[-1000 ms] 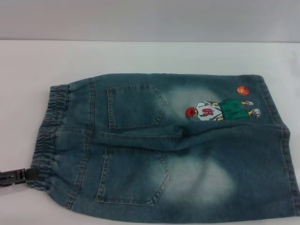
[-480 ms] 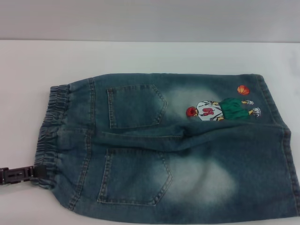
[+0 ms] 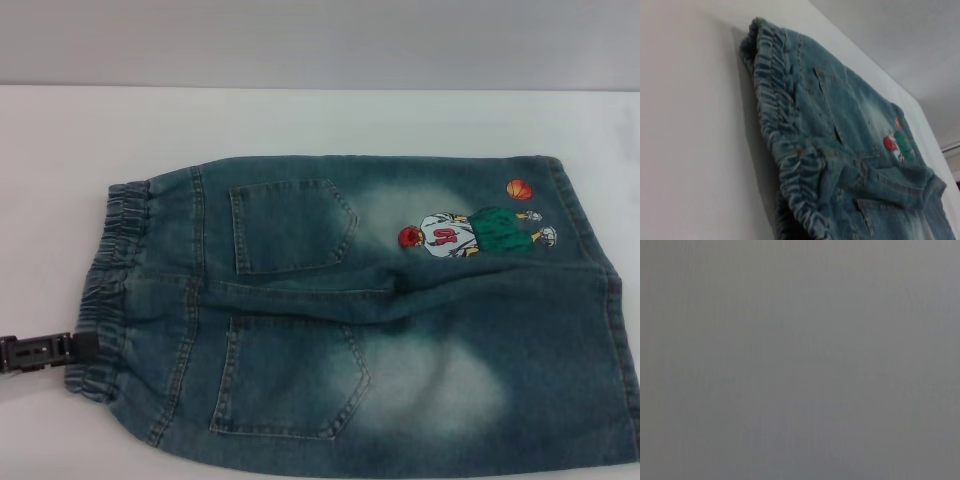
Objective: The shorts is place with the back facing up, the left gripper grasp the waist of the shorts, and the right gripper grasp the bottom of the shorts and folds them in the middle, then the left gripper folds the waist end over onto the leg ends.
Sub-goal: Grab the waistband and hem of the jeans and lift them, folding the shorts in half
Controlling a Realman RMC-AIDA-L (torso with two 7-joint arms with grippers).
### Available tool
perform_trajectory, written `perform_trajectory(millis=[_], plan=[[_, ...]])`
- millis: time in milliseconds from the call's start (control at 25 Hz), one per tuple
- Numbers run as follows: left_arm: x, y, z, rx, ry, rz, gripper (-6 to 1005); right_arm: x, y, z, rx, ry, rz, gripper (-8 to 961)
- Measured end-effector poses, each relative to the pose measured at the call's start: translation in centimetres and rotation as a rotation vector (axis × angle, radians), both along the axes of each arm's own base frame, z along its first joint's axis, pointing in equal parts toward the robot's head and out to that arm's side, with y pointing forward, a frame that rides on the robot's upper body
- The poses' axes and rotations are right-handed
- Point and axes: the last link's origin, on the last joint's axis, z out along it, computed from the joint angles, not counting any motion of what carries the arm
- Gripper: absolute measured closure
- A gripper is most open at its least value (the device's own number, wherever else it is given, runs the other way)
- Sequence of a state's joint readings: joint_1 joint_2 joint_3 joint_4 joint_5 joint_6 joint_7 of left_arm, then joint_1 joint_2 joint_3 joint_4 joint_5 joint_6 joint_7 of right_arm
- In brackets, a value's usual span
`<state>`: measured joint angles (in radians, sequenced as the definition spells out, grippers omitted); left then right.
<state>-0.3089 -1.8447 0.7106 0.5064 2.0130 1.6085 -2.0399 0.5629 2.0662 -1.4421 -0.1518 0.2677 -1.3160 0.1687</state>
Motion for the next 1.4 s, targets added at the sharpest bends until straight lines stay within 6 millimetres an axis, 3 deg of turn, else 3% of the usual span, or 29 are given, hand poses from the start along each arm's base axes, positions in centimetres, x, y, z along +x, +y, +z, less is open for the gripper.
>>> perform_trajectory(millis=[1400], plan=[[-0.02, -0.61, -0.06, -0.066, 0.003, 0.013, 178, 0.23, 0.53, 0.34, 0.006, 0.012, -0.029, 357]])
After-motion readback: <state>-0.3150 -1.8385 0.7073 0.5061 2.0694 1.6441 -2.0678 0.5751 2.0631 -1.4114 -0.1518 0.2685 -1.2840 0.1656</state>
